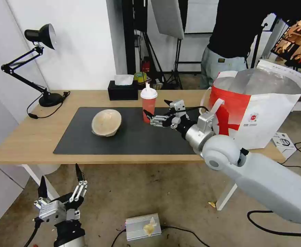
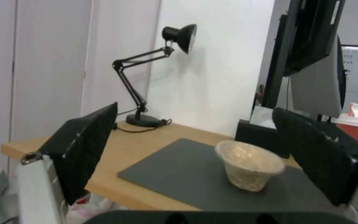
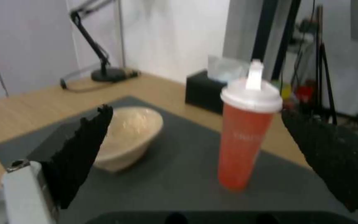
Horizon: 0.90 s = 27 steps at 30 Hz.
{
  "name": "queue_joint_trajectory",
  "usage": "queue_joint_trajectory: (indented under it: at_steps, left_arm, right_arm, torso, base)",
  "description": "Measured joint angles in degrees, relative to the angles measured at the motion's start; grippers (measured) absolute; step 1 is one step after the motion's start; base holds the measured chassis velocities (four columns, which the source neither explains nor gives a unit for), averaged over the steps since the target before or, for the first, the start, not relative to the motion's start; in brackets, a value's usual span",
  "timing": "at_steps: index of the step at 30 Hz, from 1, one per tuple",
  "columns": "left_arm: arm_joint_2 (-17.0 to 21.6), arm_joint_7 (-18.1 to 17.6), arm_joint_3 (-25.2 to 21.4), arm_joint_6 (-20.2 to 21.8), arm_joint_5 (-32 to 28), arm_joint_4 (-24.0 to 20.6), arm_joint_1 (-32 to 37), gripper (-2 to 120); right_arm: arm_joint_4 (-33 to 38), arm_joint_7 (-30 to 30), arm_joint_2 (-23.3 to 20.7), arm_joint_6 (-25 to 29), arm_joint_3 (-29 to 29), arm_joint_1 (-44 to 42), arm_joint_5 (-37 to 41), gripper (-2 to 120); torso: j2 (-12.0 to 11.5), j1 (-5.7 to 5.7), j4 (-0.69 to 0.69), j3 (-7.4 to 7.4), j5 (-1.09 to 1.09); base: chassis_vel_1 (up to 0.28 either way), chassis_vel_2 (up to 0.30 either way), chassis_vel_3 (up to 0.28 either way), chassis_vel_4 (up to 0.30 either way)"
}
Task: Pick up the trash from the table and place it into the takeout bag.
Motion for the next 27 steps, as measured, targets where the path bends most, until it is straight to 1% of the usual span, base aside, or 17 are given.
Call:
queue_joint_trajectory:
  at_steps: [2, 8, 12, 17, 27]
  left_arm:
    - [-0.13, 0.0, 0.13, -0.08, 0.26, -0.18, 0.17, 100]
    - [-0.34, 0.0, 0.36, -0.37, 0.62, -0.33, 0.74, 100]
    - [-0.4, 0.0, 0.38, -0.61, 0.8, -0.45, 1.15, 100]
    - [-0.48, 0.2, 0.37, -0.78, 0.89, -0.87, 1.57, 100]
    - [-0.47, 1.04, 0.27, -1.31, 0.84, -0.94, 1.93, 100]
  right_arm:
    - [0.04, 0.56, -0.24, -1.89, 0.01, 0.51, 1.04, 100]
    - [-0.45, 2.1, -0.27, -4.79, -0.14, 1.49, 2.28, 100]
    - [-2.12, 3.66, 0.87, -6.83, -0.25, 2.49, 3.27, 100]
    - [-4.49, 4.36, 2.52, -7.75, -0.25, 3.2, 4.23, 100]
    - [-9.05, 4.28, 5.36, -7.76, -1.21, 4.3, 3.99, 100]
  torso:
    - [0.0, 0.0, 0.0, 0.0, 0.0]
    - [0.0, -0.01, 0.0, 0.0, 0.0]
    - [0.0, -0.01, 0.0, 0.0, 0.0]
    - [0.0, -0.01, 0.0, 0.0, 0.0]
    - [0.0, 0.0, 0.0, 0.0, 0.0]
  base:
    - [0.0, 0.0, 0.0, 0.0]
    - [0.0, 0.0, 0.0, 0.0]
    - [0.0, 0.0, 0.0, 0.0]
    - [0.0, 0.0, 0.0, 0.0]
    - [0.0, 0.0, 0.0, 0.0]
